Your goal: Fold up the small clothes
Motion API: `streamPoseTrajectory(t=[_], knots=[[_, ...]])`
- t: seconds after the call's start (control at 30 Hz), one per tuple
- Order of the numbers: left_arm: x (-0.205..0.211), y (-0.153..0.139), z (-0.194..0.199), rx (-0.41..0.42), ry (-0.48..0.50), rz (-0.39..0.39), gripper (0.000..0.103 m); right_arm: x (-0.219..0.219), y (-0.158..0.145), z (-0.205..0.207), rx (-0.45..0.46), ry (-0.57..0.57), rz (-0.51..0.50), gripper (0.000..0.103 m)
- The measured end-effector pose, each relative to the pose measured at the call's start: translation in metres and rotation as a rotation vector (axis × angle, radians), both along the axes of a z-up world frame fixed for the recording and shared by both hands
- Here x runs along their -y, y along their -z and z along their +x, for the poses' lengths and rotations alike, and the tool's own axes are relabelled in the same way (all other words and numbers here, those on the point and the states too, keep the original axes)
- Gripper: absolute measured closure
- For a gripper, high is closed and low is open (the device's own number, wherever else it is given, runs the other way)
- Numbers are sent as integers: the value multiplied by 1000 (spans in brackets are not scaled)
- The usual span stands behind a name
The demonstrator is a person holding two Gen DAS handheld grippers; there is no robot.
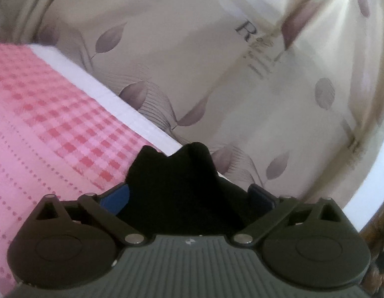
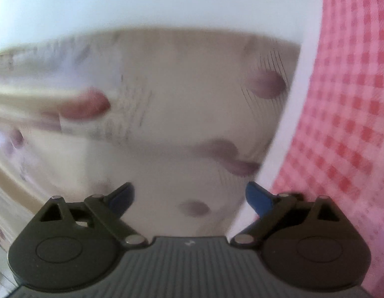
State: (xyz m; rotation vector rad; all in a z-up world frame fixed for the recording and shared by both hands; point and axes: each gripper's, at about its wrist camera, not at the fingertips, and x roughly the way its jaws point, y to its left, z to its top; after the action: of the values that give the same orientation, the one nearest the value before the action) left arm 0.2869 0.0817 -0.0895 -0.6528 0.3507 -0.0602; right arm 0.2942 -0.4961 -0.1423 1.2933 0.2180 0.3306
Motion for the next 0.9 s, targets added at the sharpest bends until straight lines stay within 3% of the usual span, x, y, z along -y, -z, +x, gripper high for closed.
streamPoseTrajectory(t=[0.07,0.13,0.2,0.27,0.33,0.47,0.57,0.63,0.77,0.9], knots=[[-5,1,-3,-6,-35,-31,3,-25,-13,-16,75,-111,-134,6],[-13,5,0,-25,-48,-88,2,-74,-33,-29,89,-251,-429,6],[-17,5,-1,-23,-65,-102,2,-127,-41,-36,112,-370,-666,19],[-15,4,-3,-22,-69,-89,2,-172,-40,-32,104,-496,-771,43],[-15,4,-3,-26,-62,-79,1,-214,-38,-24,101,-581,-914,46],[-15,6,2,-37,-70,-72,1,-254,-31,1,15,-636,-1054,51],[-12,5,3,-46,-75,-48,1,-264,-38,27,-31,-593,-1190,52],[-11,5,5,-53,-76,-40,1,-266,-51,42,-17,-505,-1286,52],[-12,6,5,-58,-79,-32,0,-246,-74,78,1,-271,-1268,52],[-12,5,4,-63,-90,-23,0,-193,-87,71,53,-180,-910,50]])
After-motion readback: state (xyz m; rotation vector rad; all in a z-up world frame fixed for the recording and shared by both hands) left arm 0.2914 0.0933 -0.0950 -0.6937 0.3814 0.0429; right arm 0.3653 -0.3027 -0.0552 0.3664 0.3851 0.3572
